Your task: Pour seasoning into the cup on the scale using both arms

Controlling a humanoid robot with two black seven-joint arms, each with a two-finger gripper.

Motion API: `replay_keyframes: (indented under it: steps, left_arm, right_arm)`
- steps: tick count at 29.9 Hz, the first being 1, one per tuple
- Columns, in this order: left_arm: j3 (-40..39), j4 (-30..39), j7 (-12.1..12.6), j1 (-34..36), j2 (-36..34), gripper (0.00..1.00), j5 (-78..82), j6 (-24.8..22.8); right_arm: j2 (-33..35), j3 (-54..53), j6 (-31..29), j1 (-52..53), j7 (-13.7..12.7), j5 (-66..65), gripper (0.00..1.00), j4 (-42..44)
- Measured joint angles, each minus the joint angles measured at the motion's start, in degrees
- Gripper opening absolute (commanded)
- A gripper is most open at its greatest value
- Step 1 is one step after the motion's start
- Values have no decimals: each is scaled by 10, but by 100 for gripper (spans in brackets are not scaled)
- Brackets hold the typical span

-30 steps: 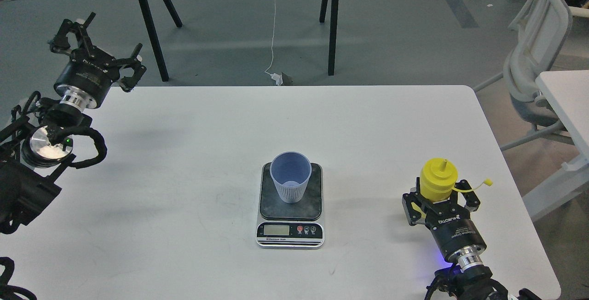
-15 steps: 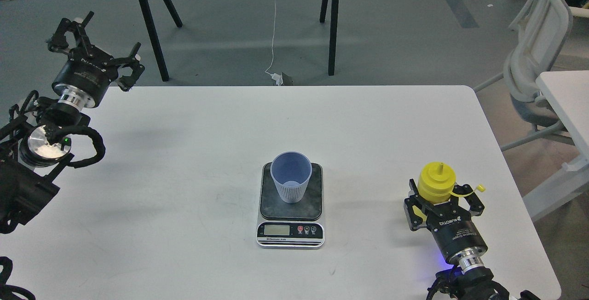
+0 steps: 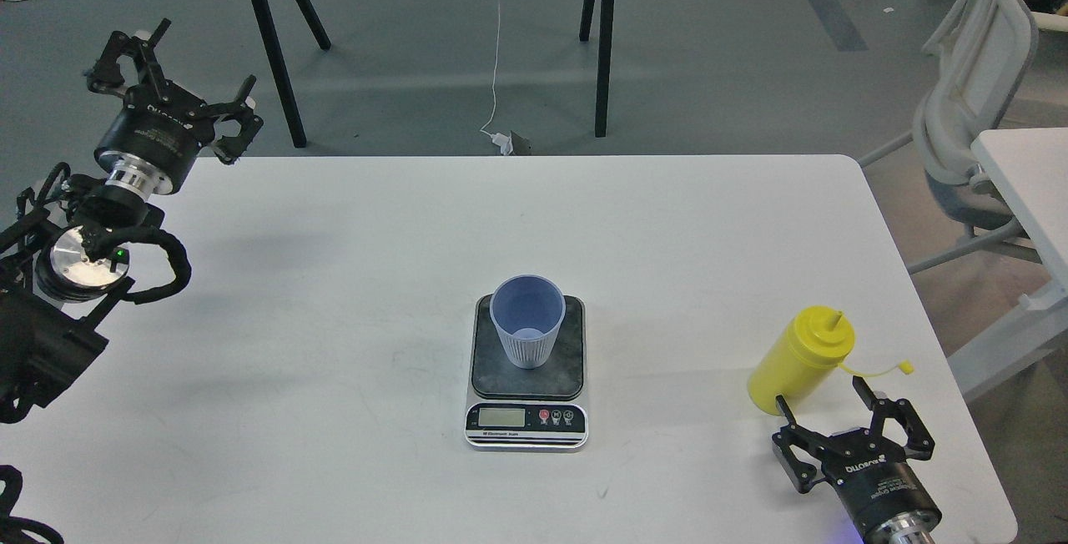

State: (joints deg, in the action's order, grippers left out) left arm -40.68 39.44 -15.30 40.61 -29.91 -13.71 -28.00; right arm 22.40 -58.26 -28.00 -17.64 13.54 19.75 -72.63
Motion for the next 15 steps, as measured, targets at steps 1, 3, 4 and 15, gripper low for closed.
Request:
replay_keyframes:
  steps: [1, 3, 4, 15]
  left_arm:
    - [0, 0, 0, 0, 0, 100, 0, 0]
    - [0, 1, 0, 0, -1, 100, 0, 0]
    - [0, 2, 0, 0, -1, 100, 0, 0]
    - [-2, 4, 1, 0, -4, 100, -1, 0]
  right_arm:
    - [6, 1, 0, -8, 0, 0, 96, -2]
    - [18, 2, 0, -26, 0, -1, 96, -6]
    - [23, 3, 0, -34, 0, -2, 96, -7]
    - [152, -61, 0, -38, 5, -11, 97, -9]
